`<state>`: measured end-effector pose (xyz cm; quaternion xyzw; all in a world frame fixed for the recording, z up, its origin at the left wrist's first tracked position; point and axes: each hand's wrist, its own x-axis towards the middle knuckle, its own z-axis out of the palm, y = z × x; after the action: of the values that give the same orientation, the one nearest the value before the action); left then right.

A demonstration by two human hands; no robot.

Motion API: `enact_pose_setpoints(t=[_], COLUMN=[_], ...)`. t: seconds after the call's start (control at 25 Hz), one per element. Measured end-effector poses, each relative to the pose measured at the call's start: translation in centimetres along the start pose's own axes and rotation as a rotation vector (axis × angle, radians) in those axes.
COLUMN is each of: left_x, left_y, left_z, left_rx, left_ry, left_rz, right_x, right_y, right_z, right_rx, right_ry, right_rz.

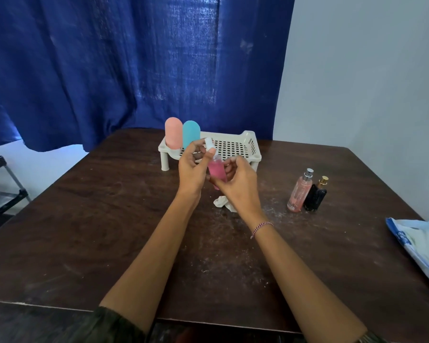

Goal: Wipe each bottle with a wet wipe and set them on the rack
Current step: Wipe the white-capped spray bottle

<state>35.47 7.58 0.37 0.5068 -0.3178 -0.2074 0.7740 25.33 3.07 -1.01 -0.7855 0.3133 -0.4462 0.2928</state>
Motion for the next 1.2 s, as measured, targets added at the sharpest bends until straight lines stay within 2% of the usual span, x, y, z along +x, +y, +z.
enact_pose_setpoints(t=[0.12,0.28,0.36,0.48,0.8,1.2], left_x=[0.6,1.2,1.3,1.5,3.0,3.0], left_y=[0.2,0.0,-0.4,-0.9,-2.0,-2.9], left_z=[0.7,0.7,0.5,0.3,0.8,0.8], left_rx=[0.037,-0.049,0.015,0.115,0.41,0.444], left_ry=[0.06,0.018,0.033,0.067,0.048,0.055], left_rz=[0.002,-0.016,-0.065,-0.095,-0.002,-0.093], right_x=[1.3,3.2,4.4,6.4,9.7,10.3], right_y=[-0.3,-0.3,-0.3,-0.1,1.3,2.5], right_z=[0.2,-0.1,0.0,0.4,1.3,3.0], right_rx=[0.033,0.084,0.108,0.081,0.164,0.09], right_ry=[0.022,0.092,0.088,0.037,-0.142,-0.24], right_rz=[0.054,0.028,0.041,0.074,0.168,0.217])
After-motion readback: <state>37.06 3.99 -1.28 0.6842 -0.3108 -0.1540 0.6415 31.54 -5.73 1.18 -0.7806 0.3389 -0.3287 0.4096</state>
